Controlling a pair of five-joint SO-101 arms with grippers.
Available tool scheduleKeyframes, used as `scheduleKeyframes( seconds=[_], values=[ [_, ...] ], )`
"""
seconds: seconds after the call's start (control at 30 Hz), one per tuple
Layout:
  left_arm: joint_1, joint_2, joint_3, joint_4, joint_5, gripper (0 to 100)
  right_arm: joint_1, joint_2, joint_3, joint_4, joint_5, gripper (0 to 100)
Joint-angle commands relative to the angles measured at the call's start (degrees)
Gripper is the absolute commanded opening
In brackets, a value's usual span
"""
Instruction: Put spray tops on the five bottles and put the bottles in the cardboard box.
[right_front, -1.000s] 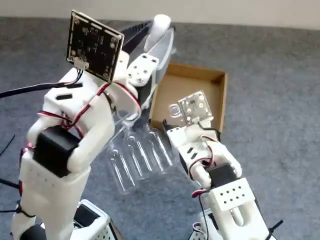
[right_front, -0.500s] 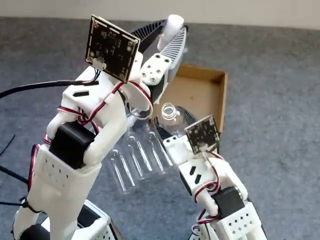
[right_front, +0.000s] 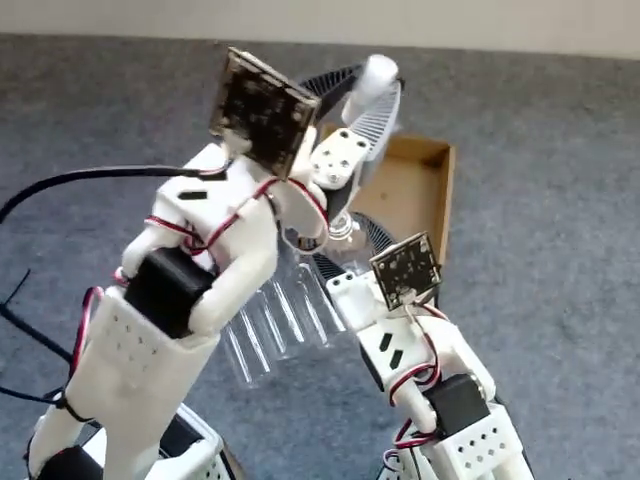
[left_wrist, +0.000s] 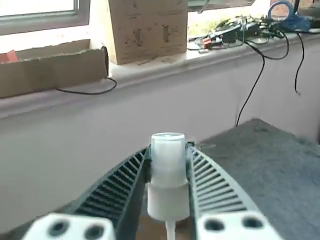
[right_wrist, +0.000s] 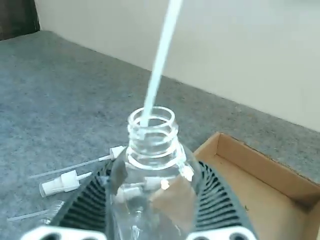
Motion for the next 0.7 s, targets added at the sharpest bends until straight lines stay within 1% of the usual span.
scheduleKeyframes(
  seconds=[0.0, 0.07, 0.1, 0.17, 0.23, 0.43, 0.57, 0.67],
  values=[
    [0.75, -1.19, 3.3, -1.41, 0.7, 4, -0.04, -0.66, -0.92, 0.31, -0.62, 0.5],
    [0.75, -1.45, 7.25, -1.49, 0.7, 4, 0.04, -0.66, -1.1, 0.31, -1.49, 0.5],
    [0.75, -1.71, 8.57, -1.32, 0.7, 4, 0.4, -0.57, -1.1, 0.31, -3.08, 0.5],
    [0.75, -3.82, 10.77, -1.23, 0.7, 4, 2.51, -0.57, -1.1, 0.31, -6.07, 0.5],
    [0.75, -6.73, 14.46, -1.23, 0.7, 4, 4.88, -0.57, -1.19, 0.31, -7.21, 0.5],
    [1.1, -15.6, 26.42, -1.32, 0.7, 5, 5.32, -0.48, -1.19, 0.31, -7.38, 0.5],
    [1.1, -17.63, 30.55, -1.32, 0.7, 5, 5.32, -0.48, -1.19, 0.31, -7.38, 0.5],
    [1.1, -17.98, 31.16, -1.23, 0.79, 11, 5.32, -0.48, -1.19, 0.31, -7.38, 0.5]
  ],
)
